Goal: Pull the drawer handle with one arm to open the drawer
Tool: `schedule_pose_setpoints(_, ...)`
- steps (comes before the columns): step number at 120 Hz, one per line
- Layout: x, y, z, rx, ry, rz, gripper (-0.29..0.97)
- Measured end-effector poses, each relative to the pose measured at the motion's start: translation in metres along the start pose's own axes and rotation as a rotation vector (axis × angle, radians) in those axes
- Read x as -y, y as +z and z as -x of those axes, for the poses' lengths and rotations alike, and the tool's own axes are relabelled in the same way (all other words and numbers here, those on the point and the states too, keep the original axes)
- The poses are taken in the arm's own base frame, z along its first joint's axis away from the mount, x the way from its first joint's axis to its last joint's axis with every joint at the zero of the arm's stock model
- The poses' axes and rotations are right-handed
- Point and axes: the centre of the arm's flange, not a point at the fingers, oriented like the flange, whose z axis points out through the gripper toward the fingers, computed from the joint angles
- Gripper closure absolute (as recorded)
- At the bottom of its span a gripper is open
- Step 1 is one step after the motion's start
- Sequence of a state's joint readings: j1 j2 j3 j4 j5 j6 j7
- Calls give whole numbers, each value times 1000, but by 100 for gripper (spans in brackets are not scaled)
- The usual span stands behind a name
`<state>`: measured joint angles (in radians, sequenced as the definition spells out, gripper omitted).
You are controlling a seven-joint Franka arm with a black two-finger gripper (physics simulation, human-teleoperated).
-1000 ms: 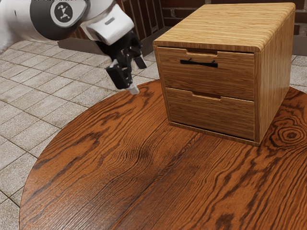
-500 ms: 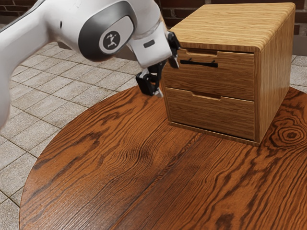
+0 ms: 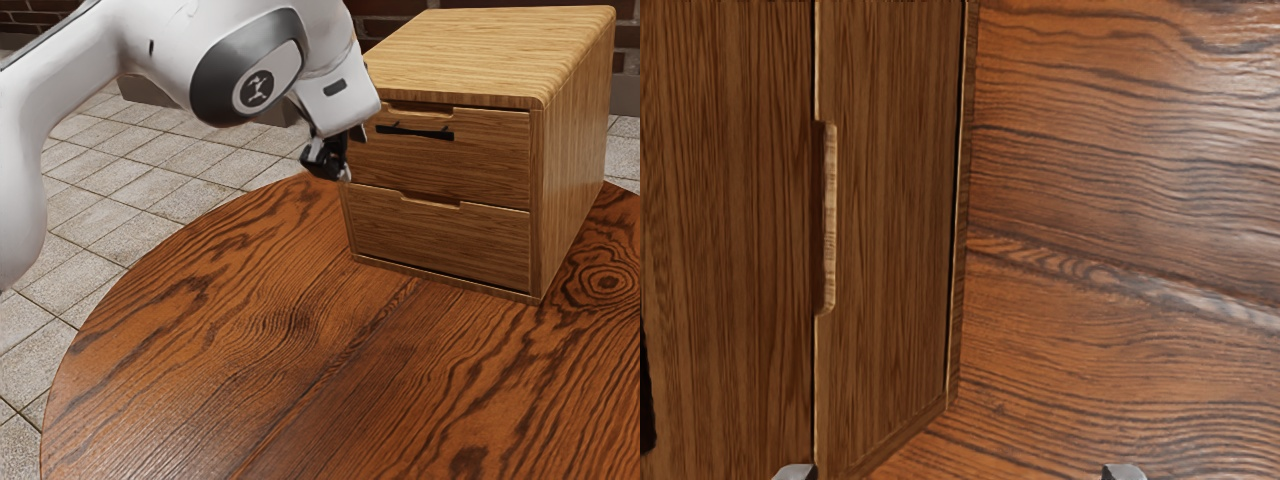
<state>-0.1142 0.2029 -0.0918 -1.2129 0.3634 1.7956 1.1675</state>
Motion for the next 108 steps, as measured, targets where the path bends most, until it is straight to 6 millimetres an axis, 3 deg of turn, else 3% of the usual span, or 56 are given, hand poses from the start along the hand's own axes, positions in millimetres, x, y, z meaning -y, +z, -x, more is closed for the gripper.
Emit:
schedule_pose_setpoints(12,9,-6,-7,-37,-25,-12,41)
schedule_pose_setpoints(31,14,12,-19,-91,-59,34,46)
schedule_pose_setpoints(45,18,14,-15,-108,-87,40,48)
schedule_pose_setpoints(61,30,20,-3,-103,-121,21,45)
schedule_pose_setpoints(92,41,23,-3,-118,-129,-23,36)
schedule_pose_setpoints(108,49,35,-7,-125,-127,-35,34)
